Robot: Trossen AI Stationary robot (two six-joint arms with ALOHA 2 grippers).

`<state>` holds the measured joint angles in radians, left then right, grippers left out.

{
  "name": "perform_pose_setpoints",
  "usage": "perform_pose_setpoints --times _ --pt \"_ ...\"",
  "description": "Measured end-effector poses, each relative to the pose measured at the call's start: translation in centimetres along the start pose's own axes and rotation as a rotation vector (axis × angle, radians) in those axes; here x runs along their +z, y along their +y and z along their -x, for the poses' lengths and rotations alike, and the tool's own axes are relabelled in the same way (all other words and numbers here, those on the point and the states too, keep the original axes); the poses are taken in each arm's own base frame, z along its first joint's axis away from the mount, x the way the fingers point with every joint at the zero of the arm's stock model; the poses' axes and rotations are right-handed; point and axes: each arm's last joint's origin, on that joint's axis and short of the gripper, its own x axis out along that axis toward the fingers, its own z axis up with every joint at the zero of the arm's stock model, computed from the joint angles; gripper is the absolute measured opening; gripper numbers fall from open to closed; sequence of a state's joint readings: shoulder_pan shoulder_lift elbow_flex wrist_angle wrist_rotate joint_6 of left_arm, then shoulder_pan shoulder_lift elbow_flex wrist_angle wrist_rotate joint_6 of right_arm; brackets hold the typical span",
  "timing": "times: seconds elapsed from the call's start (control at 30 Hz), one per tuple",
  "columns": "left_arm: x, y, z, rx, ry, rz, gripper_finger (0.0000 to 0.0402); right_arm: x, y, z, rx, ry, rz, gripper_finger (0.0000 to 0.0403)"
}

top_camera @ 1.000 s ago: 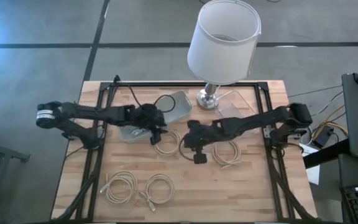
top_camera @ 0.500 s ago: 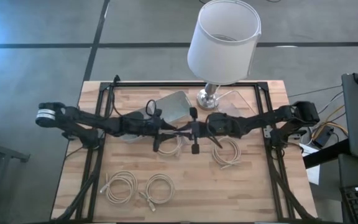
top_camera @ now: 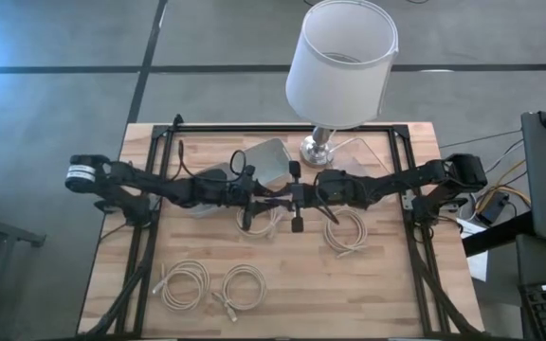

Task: Pick & Place USB Port
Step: Put the purple USB cable into the left white bin

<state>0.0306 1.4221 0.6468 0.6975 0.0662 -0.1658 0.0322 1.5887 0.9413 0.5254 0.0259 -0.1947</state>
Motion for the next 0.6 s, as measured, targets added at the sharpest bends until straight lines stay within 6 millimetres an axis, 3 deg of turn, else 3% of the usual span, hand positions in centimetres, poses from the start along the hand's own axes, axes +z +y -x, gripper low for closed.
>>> perform_pose_setpoints --times 0.17,0.43,0.6 --pt "0.11 -0.06 -0.3 -0.003 -0.001 -0.012 0.0151 -0.03 0.01 0.01 0.0 0.0 0.0 0.0018" --pt "-0.02 -0.03 -0.34 0.0 0.007 -0.026 0.0052 0.03 0.0 0.0 -0.004 -0.006 0.037 0.0031" --pt "-0.22 0.0 -0.27 0.001 0.013 -0.026 0.005 -0.02 -0.05 0.0 -0.005 -0.001 0.045 0.0071"
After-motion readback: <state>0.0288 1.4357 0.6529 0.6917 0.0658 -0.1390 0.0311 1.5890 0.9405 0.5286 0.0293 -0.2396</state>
